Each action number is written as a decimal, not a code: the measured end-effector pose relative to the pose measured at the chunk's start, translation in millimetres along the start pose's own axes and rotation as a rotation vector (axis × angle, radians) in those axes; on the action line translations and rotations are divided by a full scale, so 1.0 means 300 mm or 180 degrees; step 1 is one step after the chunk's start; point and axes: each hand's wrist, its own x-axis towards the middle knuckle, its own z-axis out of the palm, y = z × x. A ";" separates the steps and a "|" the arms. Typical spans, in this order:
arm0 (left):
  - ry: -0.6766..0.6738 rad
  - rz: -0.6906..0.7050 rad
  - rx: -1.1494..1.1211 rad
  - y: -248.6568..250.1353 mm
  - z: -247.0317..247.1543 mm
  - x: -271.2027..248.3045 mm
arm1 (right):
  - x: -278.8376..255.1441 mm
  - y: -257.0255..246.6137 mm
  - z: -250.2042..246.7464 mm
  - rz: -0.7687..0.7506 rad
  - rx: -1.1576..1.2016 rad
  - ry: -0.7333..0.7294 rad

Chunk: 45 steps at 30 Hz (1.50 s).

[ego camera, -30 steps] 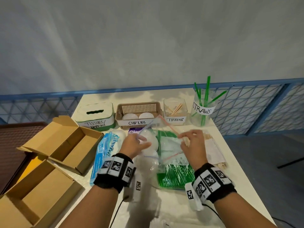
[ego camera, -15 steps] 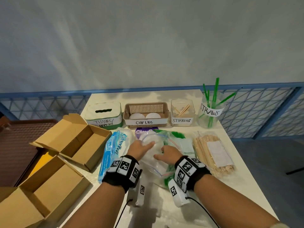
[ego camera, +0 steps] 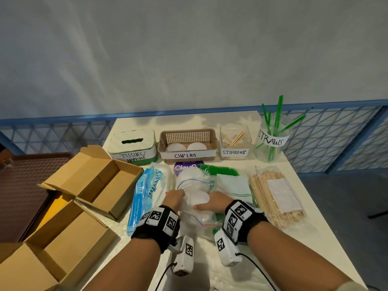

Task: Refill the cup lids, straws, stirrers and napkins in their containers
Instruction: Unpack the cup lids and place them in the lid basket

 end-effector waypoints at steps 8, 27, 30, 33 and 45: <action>-0.0160 -0.0435 -0.0328 0.009 0.009 0.010 | 0.041 0.000 -0.006 0.0202 0.0713 -0.0391; -0.0011 0.0248 -0.0388 0.025 -0.065 -0.005 | 0.092 0.011 0.022 0.0334 0.1591 -0.0025; 0.0198 0.0879 0.0320 0.028 -0.089 -0.011 | 0.024 -0.035 -0.008 0.0292 0.1533 0.0113; 0.0351 0.1492 0.0961 0.032 -0.090 0.006 | -0.007 -0.050 -0.017 0.0335 0.1661 0.0208; 0.0320 0.1623 0.2061 0.100 -0.067 0.049 | -0.024 -0.009 -0.068 -0.0151 0.1739 0.0421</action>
